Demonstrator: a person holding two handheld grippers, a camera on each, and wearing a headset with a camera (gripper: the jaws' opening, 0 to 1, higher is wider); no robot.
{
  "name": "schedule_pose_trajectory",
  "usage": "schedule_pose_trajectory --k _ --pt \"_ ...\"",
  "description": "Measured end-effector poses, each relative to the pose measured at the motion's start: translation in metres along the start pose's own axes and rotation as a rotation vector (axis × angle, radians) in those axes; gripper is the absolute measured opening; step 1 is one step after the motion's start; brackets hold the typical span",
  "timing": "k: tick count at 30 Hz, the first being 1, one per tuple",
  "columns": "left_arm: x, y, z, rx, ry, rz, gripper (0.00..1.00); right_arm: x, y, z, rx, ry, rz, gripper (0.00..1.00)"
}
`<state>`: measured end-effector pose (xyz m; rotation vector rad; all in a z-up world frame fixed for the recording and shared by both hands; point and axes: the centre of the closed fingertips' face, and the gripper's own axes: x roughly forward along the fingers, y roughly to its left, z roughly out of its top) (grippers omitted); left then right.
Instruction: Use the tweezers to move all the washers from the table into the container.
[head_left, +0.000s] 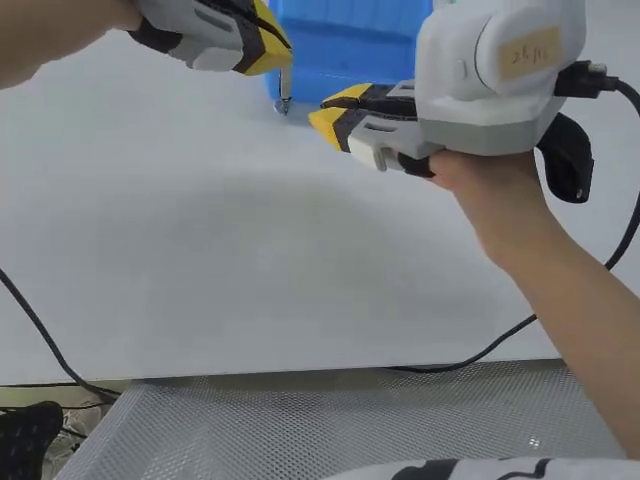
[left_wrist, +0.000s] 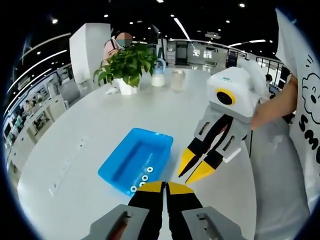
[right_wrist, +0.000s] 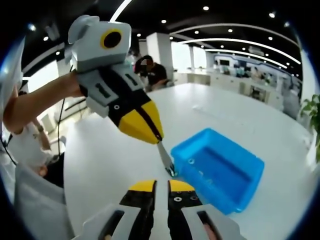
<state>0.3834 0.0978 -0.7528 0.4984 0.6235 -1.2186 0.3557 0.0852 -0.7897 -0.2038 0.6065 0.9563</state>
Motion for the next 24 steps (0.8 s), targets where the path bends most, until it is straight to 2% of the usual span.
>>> schedule_pose_trajectory --k 5,7,15,24 --pt "-0.002 0.001 0.001 -0.016 -0.006 -0.013 0.0 0.0 -0.005 0.01 -0.018 -0.016 -0.01 0.05" --pt "0.0 0.0 -0.001 -0.01 0.013 -0.016 0.0 -0.001 -0.006 0.013 -0.018 -0.022 -0.012 0.04" --pt "0.001 -0.014 0.001 -0.011 0.018 -0.062 0.0 0.003 0.002 0.008 -0.036 -0.01 0.022 0.05" --pt "0.002 -0.024 0.0 0.001 0.038 -0.089 0.0 0.008 0.008 0.004 -0.074 0.02 0.05 0.09"
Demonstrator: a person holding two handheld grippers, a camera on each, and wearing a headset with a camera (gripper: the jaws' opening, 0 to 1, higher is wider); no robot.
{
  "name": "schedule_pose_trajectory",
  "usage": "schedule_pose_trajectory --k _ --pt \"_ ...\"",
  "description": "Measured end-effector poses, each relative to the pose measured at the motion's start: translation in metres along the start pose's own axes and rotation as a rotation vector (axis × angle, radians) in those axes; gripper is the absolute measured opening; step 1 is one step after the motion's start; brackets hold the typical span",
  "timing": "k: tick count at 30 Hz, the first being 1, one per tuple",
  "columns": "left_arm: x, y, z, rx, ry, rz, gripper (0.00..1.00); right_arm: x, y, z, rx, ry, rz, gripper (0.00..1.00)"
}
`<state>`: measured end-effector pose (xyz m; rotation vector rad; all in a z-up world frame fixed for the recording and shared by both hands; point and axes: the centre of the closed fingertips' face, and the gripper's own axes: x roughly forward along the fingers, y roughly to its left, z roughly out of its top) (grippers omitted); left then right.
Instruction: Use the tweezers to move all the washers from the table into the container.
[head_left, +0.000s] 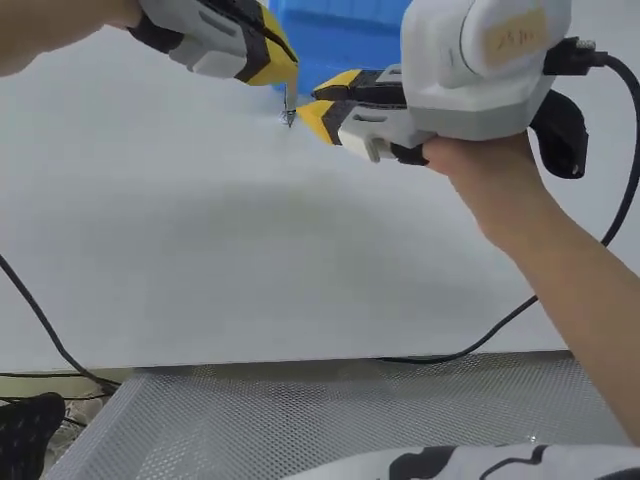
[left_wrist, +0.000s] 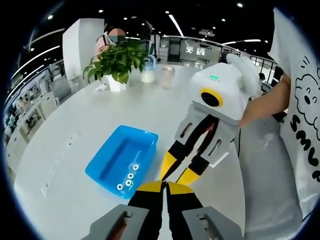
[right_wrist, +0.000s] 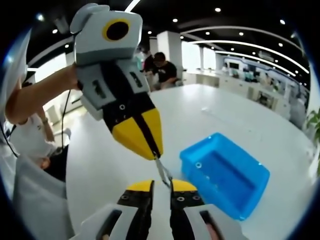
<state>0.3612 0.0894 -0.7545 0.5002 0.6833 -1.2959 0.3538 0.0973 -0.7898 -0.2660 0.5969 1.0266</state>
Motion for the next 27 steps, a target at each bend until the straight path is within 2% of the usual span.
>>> schedule_pose_trajectory --k 3,6,12,16,18,25,27 --pt "-0.001 -0.003 0.001 0.003 0.0 -0.005 0.0 0.006 0.001 0.0 -0.021 0.006 0.01 0.09" --pt "-0.002 -0.006 0.002 0.004 -0.008 -0.011 0.0 0.013 0.0 -0.002 -0.077 0.026 0.016 0.1" --pt "-0.001 -0.012 0.0 0.009 0.002 -0.019 0.0 0.021 0.004 -0.002 -0.142 0.058 0.06 0.1" --pt "0.001 -0.016 -0.001 0.053 0.018 0.002 0.0 0.024 0.01 -0.006 -0.182 0.071 0.089 0.06" --pt "0.002 -0.02 -0.001 0.058 0.024 0.006 0.0 0.024 0.01 -0.008 -0.212 0.079 0.083 0.05" --pt "0.003 -0.03 -0.004 0.071 0.035 0.038 0.0 0.021 0.014 -0.012 -0.19 0.077 0.078 0.04" --pt "0.004 -0.032 -0.003 0.093 0.034 0.07 0.0 0.02 0.014 -0.013 -0.206 0.076 0.075 0.04"
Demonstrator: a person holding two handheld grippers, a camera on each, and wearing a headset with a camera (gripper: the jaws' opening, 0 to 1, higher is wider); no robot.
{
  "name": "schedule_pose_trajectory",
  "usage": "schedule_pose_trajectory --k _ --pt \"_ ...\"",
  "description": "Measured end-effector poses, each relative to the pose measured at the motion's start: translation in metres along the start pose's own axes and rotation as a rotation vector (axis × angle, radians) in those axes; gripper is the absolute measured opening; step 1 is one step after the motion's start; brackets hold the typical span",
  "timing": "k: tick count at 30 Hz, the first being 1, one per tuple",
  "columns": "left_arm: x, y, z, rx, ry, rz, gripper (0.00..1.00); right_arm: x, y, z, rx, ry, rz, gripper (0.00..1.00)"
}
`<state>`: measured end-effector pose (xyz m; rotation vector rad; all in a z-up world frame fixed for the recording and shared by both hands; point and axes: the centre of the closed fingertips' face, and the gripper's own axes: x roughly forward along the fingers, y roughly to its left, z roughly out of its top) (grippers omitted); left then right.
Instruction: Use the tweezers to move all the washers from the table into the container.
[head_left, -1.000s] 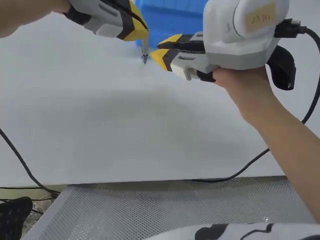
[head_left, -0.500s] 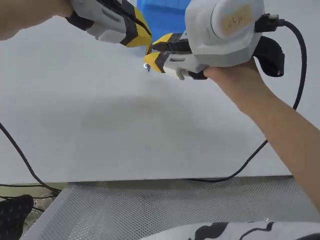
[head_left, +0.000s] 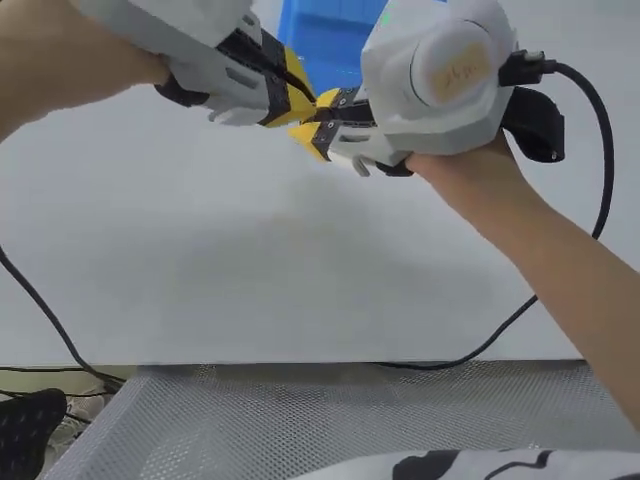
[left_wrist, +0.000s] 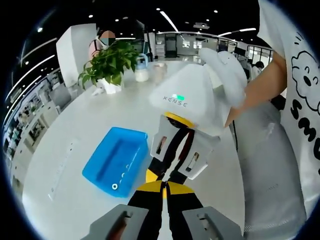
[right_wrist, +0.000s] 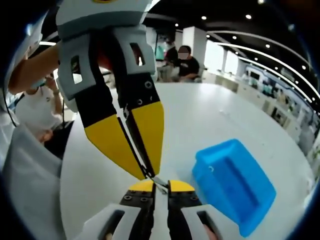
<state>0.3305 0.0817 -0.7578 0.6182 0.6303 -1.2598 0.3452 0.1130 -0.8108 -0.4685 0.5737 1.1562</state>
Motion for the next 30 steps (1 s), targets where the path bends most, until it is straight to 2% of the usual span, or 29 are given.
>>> schedule_pose_trajectory --k 1,13,17,23,30 --pt "0.001 -0.003 0.0 0.002 0.005 0.002 0.0 0.0 0.001 -0.001 0.004 0.0 0.002 0.04" --pt "0.009 -0.002 0.009 0.052 0.009 0.118 0.0 -0.003 -0.003 -0.005 0.01 0.004 -0.017 0.02" --pt "0.011 -0.003 0.01 0.057 0.006 0.132 0.0 -0.003 -0.003 -0.007 0.009 0.015 -0.013 0.03" --pt "0.008 -0.006 0.007 0.059 0.01 0.144 0.0 -0.004 0.0 -0.008 -0.041 0.065 -0.009 0.05" --pt "0.005 0.004 0.007 0.041 -0.005 0.178 0.0 -0.003 -0.002 -0.006 -0.065 0.093 0.009 0.06"
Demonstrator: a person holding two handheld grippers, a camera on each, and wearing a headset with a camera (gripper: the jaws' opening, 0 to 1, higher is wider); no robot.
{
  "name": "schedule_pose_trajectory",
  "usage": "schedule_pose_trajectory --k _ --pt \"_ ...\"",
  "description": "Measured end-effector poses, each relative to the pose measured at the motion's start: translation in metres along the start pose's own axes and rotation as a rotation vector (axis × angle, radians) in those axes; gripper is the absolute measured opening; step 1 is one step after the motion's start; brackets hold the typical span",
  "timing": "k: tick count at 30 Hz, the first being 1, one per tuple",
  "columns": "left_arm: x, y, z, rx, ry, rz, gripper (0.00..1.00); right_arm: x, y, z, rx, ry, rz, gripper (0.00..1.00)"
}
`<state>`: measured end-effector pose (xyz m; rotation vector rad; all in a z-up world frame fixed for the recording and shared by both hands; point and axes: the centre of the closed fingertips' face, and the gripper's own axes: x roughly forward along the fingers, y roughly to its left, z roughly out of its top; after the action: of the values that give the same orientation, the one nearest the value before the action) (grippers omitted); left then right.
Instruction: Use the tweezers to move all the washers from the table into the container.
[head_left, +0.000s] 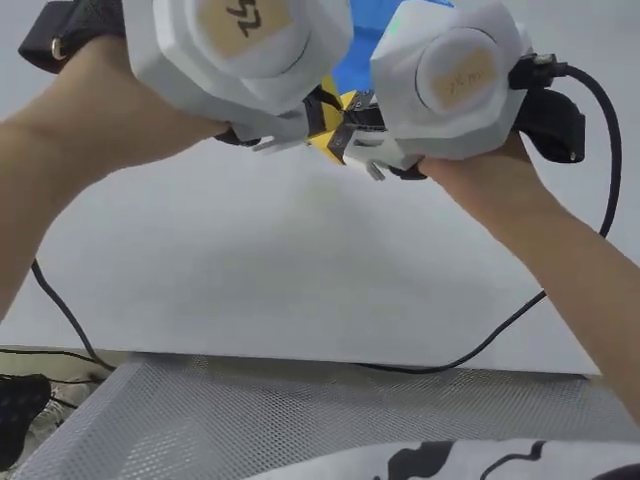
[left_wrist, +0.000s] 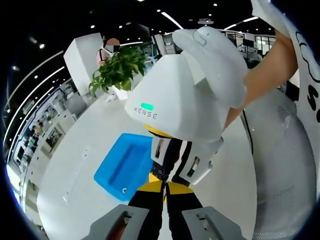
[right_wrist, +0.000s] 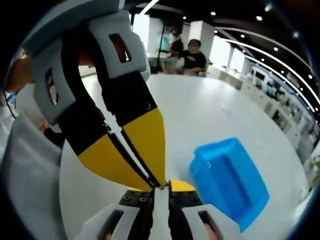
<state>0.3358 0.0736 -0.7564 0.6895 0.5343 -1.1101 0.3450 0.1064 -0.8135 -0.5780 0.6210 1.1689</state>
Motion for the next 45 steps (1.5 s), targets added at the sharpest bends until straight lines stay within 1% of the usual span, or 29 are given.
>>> schedule_pose_trajectory --k 4,7,10,14,18,22,25,27,30,35,37,39,42,45 --pt "-0.001 0.0 0.004 -0.013 -0.021 0.01 0.0 -0.002 -0.004 0.001 -0.016 0.016 -0.005 0.05" --pt "-0.002 0.002 0.006 -0.021 -0.035 0.01 0.0 -0.004 -0.006 0.002 -0.001 0.019 0.011 0.05" --pt "-0.002 0.003 0.004 -0.028 -0.039 0.011 0.0 -0.002 -0.006 0.0 -0.009 0.03 0.02 0.05" --pt "-0.001 0.005 0.004 -0.041 -0.054 0.013 0.0 0.0 -0.006 0.001 -0.026 0.046 0.017 0.05" --pt "0.0 0.006 0.002 -0.051 -0.061 0.014 0.0 0.001 -0.007 -0.001 -0.026 0.058 0.027 0.05" --pt "-0.001 0.009 0.002 -0.071 -0.081 0.021 0.0 0.004 -0.008 0.001 -0.028 0.063 0.034 0.05" --pt "-0.001 0.012 0.001 -0.077 -0.081 0.027 0.0 0.003 -0.007 0.002 -0.032 0.059 0.04 0.06" --pt "-0.003 0.012 0.0 -0.082 -0.082 0.028 0.0 0.005 -0.006 0.004 -0.04 0.048 0.051 0.05" --pt "-0.004 0.015 -0.003 -0.086 -0.08 0.034 0.0 0.011 -0.007 0.004 -0.049 0.047 0.066 0.06" --pt "-0.006 0.022 -0.006 -0.115 -0.093 0.046 0.0 0.013 -0.007 0.005 -0.048 0.044 0.086 0.04" --pt "-0.005 0.024 -0.007 -0.132 -0.102 0.047 0.0 0.013 -0.01 0.005 -0.041 0.044 0.084 0.04" --pt "-0.004 0.025 -0.006 -0.135 -0.103 0.049 0.0 0.013 -0.011 0.005 -0.019 0.041 0.084 0.03" --pt "-0.002 0.025 -0.004 -0.131 -0.1 0.051 0.0 0.013 -0.011 0.005 -0.026 0.039 0.081 0.03" --pt "0.0 0.023 -0.003 -0.123 -0.096 0.058 0.0 0.013 -0.012 0.004 -0.033 0.046 0.062 0.03"
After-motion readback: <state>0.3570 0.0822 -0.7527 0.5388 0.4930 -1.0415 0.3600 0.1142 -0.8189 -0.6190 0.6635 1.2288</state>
